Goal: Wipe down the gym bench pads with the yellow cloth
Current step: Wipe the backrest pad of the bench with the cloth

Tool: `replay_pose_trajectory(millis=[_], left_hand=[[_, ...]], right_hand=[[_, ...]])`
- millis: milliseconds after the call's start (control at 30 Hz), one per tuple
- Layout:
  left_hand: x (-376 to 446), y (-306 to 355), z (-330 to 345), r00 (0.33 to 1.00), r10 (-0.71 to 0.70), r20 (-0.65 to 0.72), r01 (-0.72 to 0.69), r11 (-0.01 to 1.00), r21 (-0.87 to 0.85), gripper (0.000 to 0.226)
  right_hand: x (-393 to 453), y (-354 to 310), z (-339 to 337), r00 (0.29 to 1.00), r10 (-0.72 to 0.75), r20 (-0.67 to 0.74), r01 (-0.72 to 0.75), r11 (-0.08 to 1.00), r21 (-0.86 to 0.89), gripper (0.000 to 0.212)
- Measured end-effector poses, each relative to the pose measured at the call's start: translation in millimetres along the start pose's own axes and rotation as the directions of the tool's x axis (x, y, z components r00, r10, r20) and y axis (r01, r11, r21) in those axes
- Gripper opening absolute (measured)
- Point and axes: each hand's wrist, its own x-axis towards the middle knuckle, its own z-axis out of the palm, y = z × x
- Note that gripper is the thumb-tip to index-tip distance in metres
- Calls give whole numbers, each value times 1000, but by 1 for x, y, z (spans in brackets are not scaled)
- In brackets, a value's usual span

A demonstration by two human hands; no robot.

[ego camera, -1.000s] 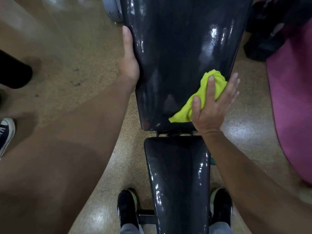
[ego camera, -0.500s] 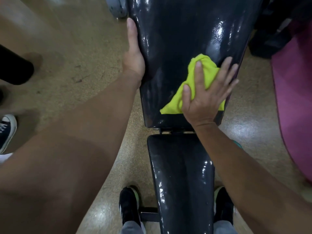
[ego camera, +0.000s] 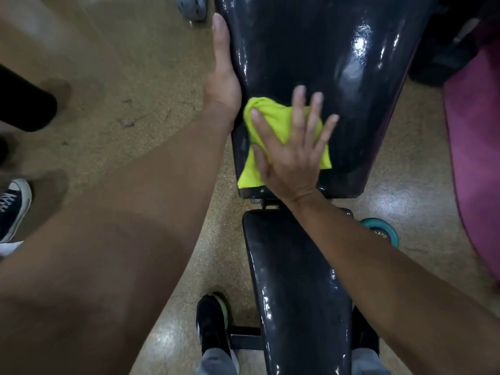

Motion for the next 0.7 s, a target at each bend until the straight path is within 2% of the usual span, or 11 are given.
replay_pose_trajectory(millis=[100,233,333,400,467,567,700], left_hand=[[2,-1,-1,999,7,37,-8,1000,7,103],[0,3,-1,999,-8,32,6,999,32,101],[5,1,-1,999,-8,32,7,1000,29,112],[10,-3,-3,999,0,42,-1,1000,16,117],[12,-6,-3,998,-1,57,0,1000,7,121],[7,-2,-2,998,-1,57,0,1000,30,112],[-3,4,0,997,28,69,-30,999,33,98]], right_hand=[[-15,-10,8,986,-164,33,165,986,-25,51],[-27,21,6,931,-352,98,352,936,24,53],[-24,36,1,951,-289,113,291,957,-1,53],[-22,27,3,974,-207,89,210,977,-24,53],[-22,12,8,979,-198,56,199,980,-14,53],[-36,-2,16,942,-329,59,330,944,0,49],[-51,20,17,871,-489,46,487,872,43,47]])
